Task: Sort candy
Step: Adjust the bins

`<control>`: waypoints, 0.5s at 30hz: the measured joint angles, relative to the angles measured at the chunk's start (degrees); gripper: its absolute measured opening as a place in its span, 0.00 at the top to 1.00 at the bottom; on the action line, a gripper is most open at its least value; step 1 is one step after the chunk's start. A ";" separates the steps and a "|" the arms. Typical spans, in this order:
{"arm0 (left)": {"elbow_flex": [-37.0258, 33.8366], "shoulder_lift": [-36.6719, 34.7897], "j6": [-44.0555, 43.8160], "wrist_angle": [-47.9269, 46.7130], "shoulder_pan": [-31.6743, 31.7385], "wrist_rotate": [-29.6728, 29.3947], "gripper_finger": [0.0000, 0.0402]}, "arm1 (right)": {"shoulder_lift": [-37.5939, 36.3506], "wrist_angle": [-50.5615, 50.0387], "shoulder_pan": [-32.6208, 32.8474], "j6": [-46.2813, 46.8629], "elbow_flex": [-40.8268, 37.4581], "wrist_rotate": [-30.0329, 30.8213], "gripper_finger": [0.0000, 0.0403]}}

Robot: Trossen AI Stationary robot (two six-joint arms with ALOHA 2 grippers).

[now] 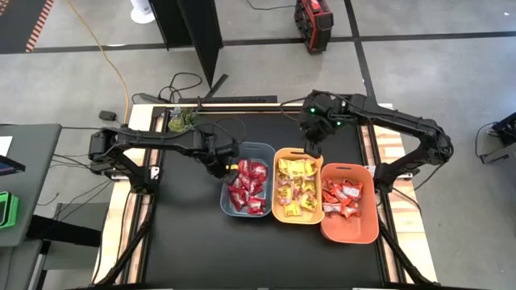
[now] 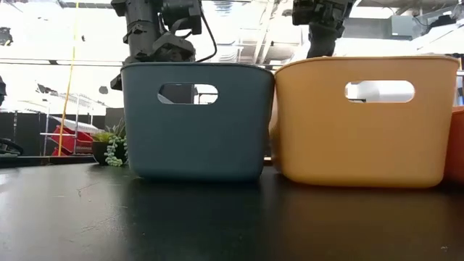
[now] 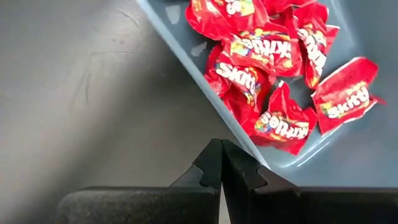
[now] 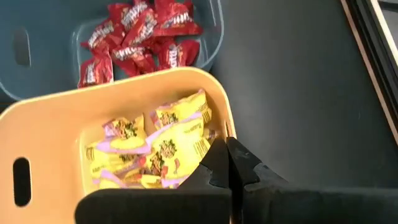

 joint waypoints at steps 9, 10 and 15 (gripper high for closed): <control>0.00 0.00 -1.25 1.11 -3.95 1.07 1.00 | 1.23 0.14 -1.07 3.50 0.04 1.68 1.00; 0.00 0.00 -1.39 1.10 -4.17 0.30 1.00 | 2.15 0.06 -1.61 2.36 0.04 1.68 1.00; 0.00 0.00 -1.61 1.02 -4.36 -1.52 1.00 | 9.05 -0.41 -3.48 -8.43 -1.02 1.66 1.00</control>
